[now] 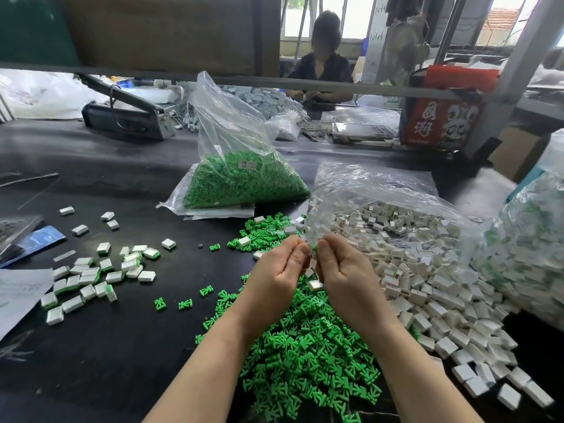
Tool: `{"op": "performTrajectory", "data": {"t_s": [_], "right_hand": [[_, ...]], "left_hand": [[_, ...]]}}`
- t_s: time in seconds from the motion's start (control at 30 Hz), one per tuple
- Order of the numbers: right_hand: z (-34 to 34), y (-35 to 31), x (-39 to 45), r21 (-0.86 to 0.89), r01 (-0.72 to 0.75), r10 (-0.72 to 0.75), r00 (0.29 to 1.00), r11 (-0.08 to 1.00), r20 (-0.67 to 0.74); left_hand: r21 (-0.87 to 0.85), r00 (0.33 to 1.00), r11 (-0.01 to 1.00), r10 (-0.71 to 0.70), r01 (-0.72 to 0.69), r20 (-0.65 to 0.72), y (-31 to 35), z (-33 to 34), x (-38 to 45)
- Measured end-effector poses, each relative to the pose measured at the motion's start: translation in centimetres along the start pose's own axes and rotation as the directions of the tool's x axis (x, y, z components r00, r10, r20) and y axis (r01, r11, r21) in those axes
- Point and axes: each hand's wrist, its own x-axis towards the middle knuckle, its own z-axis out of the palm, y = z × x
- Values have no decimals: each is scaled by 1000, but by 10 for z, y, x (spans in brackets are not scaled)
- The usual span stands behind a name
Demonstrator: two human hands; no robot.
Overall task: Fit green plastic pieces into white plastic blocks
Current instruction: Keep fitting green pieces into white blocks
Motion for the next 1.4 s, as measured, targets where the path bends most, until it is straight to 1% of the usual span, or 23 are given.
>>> {"op": "performTrajectory", "data": {"t_s": [0.07,0.17,0.27,0.4,0.5,0.57,0.67,0.77,0.83,0.93,1.03,1.1,1.23,1.4], "right_hand": [[1,2,-1,-47,31,-31,999,998,-18],[3,2,-1,-50,43,-45,999,998,-28],[6,1,-1,-36,45,-46,998,998,-36],[8,4,-2,-58,58,-60,998,997,-35],[8,6,-1,-38,76,-77,996,996,-40],[10,5,-1,62,68,-65,997,996,-39],[10,2,0,293,33,-11,997,955,-75],[6,0,1,394,44,7,992,918,-129],[2,-1,2,395,69,-10,989,916,-149],[1,-3,0,354,94,-51,990,931,-129],[1,-3,-1,294,113,-71,986,949,-149],[0,-3,0,272,115,-71,984,955,-165],[-2,-4,-1,299,121,-70,982,946,-174],[-4,-7,-1,255,146,-102,979,956,-175]], "left_hand": [[-41,999,999,-34,34,12,-2,2,0],[-100,998,993,-59,60,13,-2,5,1],[-110,998,992,-62,61,-10,-2,9,0],[-145,998,987,-69,70,10,0,10,-2],[-165,999,985,-54,54,4,-4,10,-3],[-209,998,976,-60,57,-8,-4,11,-2],[-303,991,947,-126,107,-44,-3,11,1],[-363,988,927,-132,93,-84,-3,9,3],[-389,988,918,-125,82,-87,-1,10,3],[-379,993,923,-99,67,-66,2,10,3],[-328,993,943,-94,63,-78,-3,7,4],[-274,990,960,-86,51,-116,-3,6,4],[-251,963,968,-65,-3,-263,0,3,5],[-247,961,969,-46,-24,-274,0,-1,3]]}}
